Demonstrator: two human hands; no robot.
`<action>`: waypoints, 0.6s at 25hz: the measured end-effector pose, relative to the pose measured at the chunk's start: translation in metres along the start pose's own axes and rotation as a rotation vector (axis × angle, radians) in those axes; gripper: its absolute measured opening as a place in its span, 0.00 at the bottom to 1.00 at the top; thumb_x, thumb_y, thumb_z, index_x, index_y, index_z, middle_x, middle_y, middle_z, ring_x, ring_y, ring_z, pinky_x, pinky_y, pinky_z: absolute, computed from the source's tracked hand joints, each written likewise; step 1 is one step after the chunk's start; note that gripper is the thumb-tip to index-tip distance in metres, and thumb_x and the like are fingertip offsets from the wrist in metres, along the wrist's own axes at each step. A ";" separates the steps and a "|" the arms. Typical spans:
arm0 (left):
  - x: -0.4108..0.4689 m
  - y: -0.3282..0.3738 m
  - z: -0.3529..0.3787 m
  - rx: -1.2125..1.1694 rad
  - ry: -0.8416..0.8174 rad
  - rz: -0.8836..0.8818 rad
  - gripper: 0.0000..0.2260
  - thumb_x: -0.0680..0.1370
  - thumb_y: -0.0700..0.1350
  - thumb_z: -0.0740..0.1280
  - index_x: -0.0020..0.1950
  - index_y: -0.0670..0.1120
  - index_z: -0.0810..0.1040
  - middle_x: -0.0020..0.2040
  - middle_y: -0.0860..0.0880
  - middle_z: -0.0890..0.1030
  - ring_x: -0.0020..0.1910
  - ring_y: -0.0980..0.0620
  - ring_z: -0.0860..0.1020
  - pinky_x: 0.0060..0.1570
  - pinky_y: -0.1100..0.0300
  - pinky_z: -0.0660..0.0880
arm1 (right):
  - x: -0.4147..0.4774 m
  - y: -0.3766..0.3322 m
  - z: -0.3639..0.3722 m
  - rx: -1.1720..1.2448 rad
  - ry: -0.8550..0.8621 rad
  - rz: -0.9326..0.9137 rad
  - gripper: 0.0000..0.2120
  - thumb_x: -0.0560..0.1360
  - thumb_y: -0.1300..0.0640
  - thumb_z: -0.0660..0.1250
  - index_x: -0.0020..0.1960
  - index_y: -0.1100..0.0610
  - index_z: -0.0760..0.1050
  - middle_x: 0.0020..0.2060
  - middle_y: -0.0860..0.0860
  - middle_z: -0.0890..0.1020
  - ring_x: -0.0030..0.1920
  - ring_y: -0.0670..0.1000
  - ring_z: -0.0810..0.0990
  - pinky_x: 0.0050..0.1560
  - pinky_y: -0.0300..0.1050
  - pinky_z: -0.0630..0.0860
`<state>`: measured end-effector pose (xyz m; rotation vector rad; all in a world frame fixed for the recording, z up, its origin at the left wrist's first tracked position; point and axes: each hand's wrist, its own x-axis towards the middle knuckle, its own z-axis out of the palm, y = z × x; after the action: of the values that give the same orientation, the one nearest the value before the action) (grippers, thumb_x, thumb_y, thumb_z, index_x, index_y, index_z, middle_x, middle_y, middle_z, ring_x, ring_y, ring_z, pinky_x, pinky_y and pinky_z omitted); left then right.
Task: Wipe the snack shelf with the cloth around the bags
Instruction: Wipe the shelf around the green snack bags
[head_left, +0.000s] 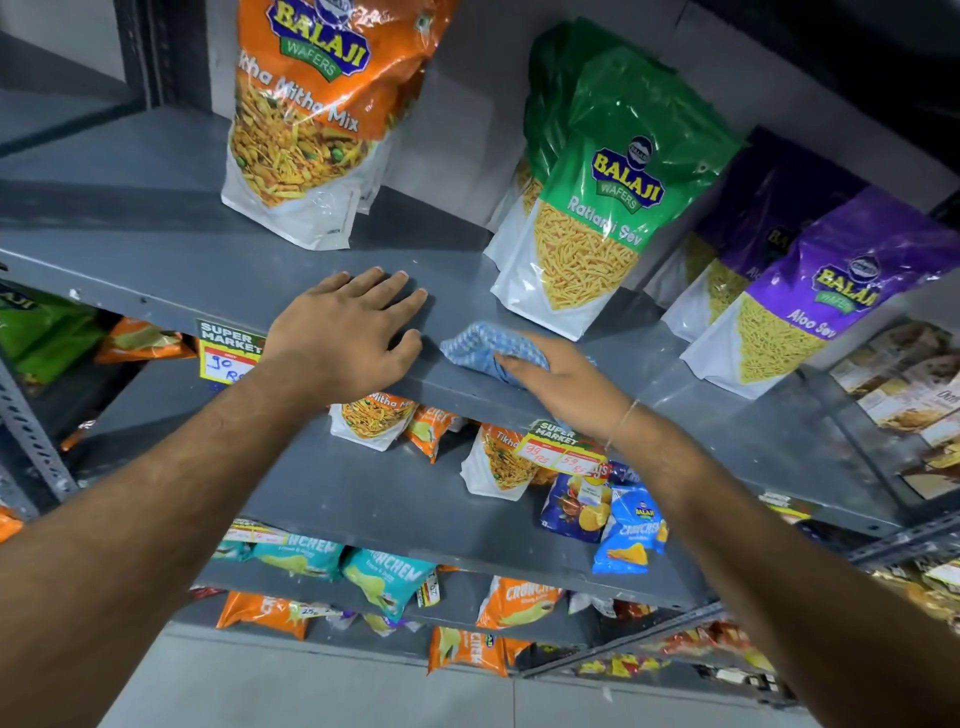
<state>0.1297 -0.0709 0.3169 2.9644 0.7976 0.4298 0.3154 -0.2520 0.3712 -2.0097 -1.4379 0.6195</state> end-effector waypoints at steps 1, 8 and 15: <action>0.001 -0.001 -0.001 -0.002 -0.006 0.006 0.31 0.82 0.61 0.43 0.84 0.54 0.57 0.85 0.49 0.58 0.84 0.47 0.56 0.82 0.46 0.54 | 0.001 -0.002 -0.005 0.053 0.062 -0.014 0.15 0.83 0.54 0.63 0.68 0.52 0.76 0.61 0.43 0.82 0.60 0.37 0.79 0.63 0.32 0.71; 0.000 0.002 -0.002 -0.004 -0.028 -0.020 0.32 0.81 0.63 0.40 0.85 0.56 0.54 0.86 0.51 0.54 0.85 0.49 0.54 0.83 0.49 0.52 | -0.024 0.057 -0.054 -0.256 0.403 0.075 0.16 0.82 0.56 0.62 0.67 0.44 0.75 0.58 0.45 0.82 0.59 0.46 0.80 0.62 0.41 0.74; -0.001 0.002 -0.001 0.009 -0.020 -0.022 0.33 0.80 0.64 0.40 0.85 0.57 0.55 0.85 0.52 0.56 0.84 0.50 0.55 0.83 0.49 0.53 | -0.028 0.071 -0.045 -0.271 0.141 0.099 0.25 0.81 0.36 0.52 0.78 0.37 0.59 0.77 0.34 0.60 0.78 0.36 0.54 0.81 0.47 0.48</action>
<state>0.1299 -0.0733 0.3181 2.9602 0.8312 0.3964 0.3851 -0.3048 0.3553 -2.2952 -1.4054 0.3286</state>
